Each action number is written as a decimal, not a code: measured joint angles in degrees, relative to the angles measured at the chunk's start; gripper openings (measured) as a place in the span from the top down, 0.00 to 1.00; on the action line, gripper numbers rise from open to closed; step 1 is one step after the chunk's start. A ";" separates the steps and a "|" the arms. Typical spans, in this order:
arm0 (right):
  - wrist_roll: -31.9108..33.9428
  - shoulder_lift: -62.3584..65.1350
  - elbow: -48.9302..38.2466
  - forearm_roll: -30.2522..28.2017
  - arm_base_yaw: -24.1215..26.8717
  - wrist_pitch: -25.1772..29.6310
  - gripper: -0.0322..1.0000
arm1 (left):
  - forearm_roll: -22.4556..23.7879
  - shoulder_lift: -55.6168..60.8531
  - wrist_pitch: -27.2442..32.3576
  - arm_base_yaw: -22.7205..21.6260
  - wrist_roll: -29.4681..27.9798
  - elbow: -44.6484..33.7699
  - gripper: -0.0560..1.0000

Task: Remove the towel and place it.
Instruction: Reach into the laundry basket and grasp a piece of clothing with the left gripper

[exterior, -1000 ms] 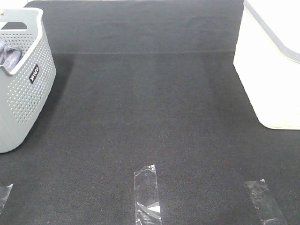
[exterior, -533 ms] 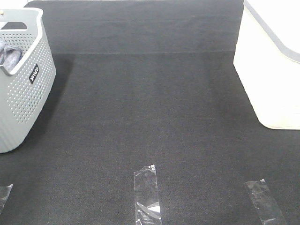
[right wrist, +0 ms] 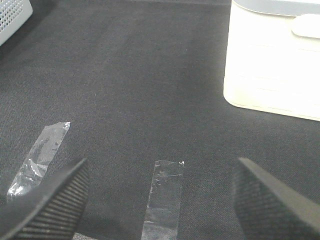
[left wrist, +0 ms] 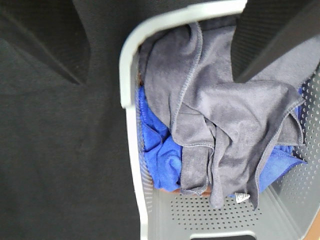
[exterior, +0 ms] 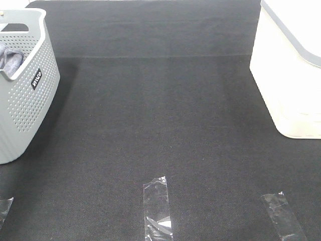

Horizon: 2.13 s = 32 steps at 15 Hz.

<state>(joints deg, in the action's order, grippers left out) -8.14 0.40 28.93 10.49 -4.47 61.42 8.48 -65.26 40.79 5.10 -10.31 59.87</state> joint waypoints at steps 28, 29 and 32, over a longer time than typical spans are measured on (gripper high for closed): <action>0.00 0.00 0.00 0.00 0.00 0.00 0.25 | 7.91 -64.40 15.70 -14.09 -3.04 60.79 0.30; 0.00 0.00 0.00 0.00 0.00 0.00 0.25 | 8.48 -64.80 14.78 -14.09 -3.04 60.79 0.30; 0.00 0.00 0.00 0.00 0.00 0.00 0.25 | 8.94 -65.55 13.01 -14.73 -3.04 60.79 0.30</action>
<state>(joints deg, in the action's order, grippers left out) -8.14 0.40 28.93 10.49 -4.47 61.42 17.42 -130.81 53.80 -9.63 -13.35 120.66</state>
